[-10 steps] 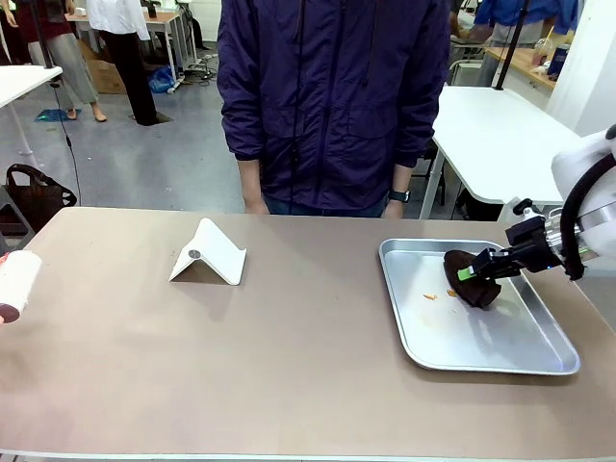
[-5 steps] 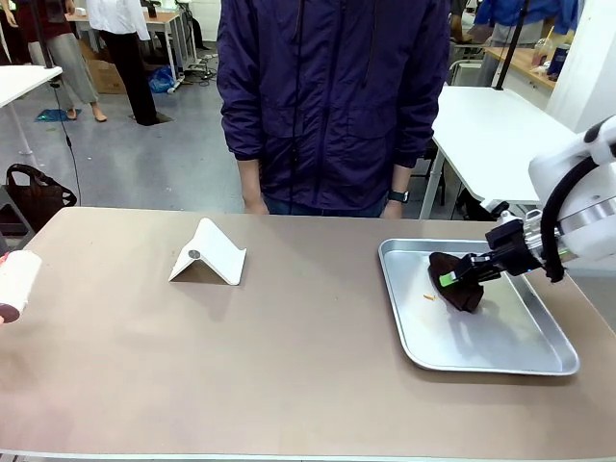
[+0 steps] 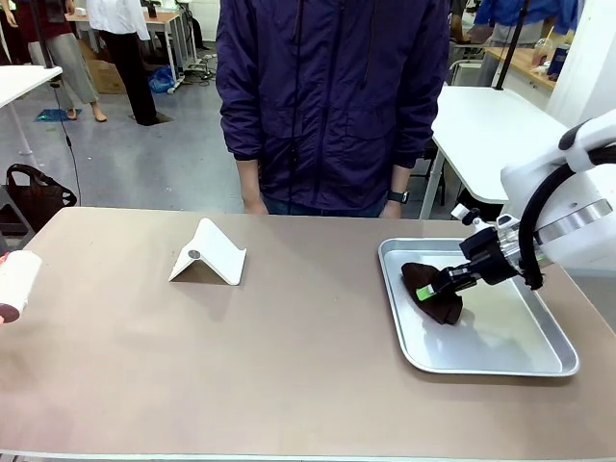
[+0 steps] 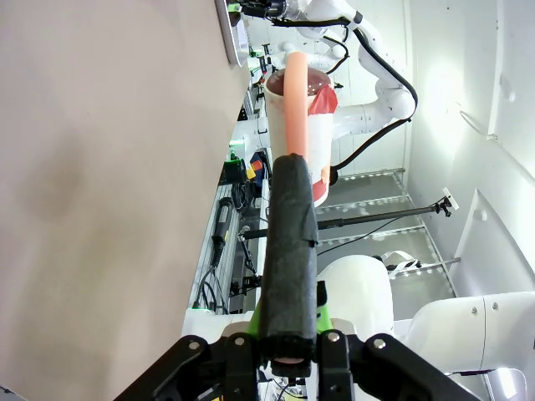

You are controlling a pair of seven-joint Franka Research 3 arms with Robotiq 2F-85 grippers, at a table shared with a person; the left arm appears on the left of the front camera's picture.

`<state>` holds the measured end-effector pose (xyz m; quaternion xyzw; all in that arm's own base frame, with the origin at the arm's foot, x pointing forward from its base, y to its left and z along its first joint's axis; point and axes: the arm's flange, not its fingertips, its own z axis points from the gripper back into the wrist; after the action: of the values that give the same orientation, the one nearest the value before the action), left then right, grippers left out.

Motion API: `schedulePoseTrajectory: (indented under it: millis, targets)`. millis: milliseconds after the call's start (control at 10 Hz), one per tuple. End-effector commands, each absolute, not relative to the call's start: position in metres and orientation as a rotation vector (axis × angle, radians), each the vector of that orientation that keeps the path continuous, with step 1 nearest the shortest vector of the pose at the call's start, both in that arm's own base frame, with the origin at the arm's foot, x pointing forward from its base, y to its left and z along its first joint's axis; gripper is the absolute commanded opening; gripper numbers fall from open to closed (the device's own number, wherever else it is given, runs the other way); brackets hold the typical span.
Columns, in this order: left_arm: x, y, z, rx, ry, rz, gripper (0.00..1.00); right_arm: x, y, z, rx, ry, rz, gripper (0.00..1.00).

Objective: Clean the surface of the table.
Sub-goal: Clean the area not pointed to by the person.

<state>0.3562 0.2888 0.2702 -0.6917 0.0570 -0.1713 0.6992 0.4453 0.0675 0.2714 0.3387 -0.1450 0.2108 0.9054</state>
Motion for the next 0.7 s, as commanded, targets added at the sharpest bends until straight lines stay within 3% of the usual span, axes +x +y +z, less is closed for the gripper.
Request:
schedulePoseTrajectory:
  millis: [0, 600]
  targets:
    - [0.354, 0.288, 0.275, -1.551, 0.109, -0.384, 0.22, 0.422, 0.075, 0.255, 0.693, -0.282, 0.508, 0.11]
    - [0.354, 0.288, 0.275, -1.551, 0.109, -0.384, 0.22, 0.433, 0.003, 0.266, 0.661, -0.356, 0.314, 0.11]
